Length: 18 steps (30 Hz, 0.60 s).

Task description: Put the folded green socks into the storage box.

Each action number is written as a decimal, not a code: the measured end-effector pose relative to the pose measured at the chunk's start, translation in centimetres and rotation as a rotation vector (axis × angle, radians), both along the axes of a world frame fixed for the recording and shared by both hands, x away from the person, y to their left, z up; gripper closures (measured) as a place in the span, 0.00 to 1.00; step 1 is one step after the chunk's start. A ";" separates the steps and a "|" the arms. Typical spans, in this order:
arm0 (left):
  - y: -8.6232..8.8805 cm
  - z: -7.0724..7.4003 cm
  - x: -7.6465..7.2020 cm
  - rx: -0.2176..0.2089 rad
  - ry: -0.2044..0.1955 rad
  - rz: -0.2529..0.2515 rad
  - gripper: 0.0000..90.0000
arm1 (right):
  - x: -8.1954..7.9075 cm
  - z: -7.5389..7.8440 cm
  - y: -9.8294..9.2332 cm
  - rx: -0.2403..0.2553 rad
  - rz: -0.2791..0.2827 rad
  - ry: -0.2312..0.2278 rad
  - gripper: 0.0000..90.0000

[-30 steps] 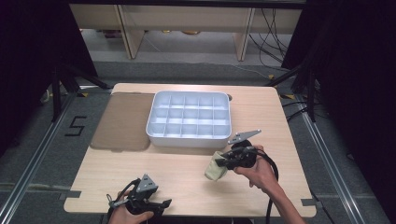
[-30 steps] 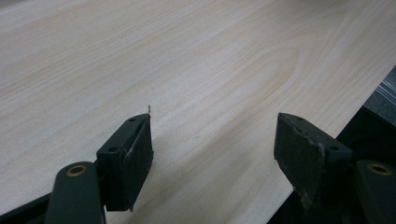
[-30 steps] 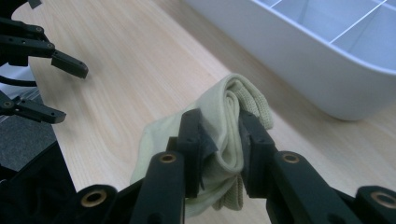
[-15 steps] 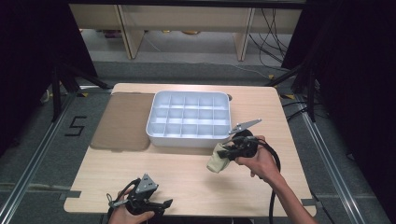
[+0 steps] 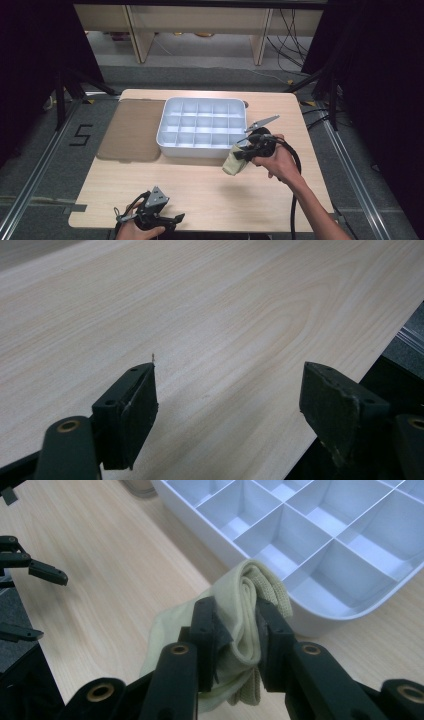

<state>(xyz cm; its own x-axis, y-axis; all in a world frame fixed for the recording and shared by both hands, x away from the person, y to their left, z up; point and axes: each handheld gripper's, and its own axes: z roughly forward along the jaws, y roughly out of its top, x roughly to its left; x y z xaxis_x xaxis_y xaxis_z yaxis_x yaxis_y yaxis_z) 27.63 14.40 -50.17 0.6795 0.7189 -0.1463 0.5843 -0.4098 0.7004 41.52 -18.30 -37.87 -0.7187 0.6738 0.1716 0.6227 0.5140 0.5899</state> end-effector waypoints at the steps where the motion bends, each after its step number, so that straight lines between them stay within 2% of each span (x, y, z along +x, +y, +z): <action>1: 0.0 0.0 0.0 0.000 0.000 -0.002 0.25 | 0.2 0.0 0.0 -0.001 -0.003 -0.005 0.82; 4: 0.1 0.0 0.0 0.006 0.000 -0.004 0.25 | 0.7 0.4 -0.1 -0.006 0.030 -0.011 0.82; 5: 0.0 0.0 0.0 0.002 0.003 -0.002 0.25 | 0.8 0.5 -0.2 -0.017 0.024 -0.017 0.82; 7: 0.0 0.0 0.0 0.004 0.001 0.000 0.25 | 1.0 0.8 -0.2 -0.018 0.005 0.005 0.82; 11: 0.1 0.0 0.1 0.018 -0.004 -0.019 0.25 | 1.4 1.2 -0.3 -0.023 0.012 -0.003 0.82; 12: 0.1 0.1 0.1 0.022 -0.006 -0.025 0.25 | 1.4 1.4 -0.2 -0.020 -0.002 0.022 0.82; 13: 0.1 0.1 0.1 0.021 -0.004 -0.025 0.25 | 1.5 1.5 -0.2 -0.024 0.000 0.008 0.82; 14: 0.0 0.0 0.1 0.013 -0.007 -0.011 0.25 | 1.6 1.7 -0.3 -0.038 -0.013 0.014 0.82; 15: 0.1 0.1 0.1 0.017 -0.004 -0.018 0.25 | 1.8 1.7 -0.3 -0.031 -0.004 0.002 0.82; 17: 0.1 0.1 0.1 0.019 -0.005 -0.022 0.25 | 1.9 2.1 -0.2 -0.034 -0.023 0.031 0.82; 18: 0.2 0.1 0.1 0.021 -0.002 -0.025 0.25 | 2.3 2.1 -0.3 -0.043 -0.013 0.000 0.82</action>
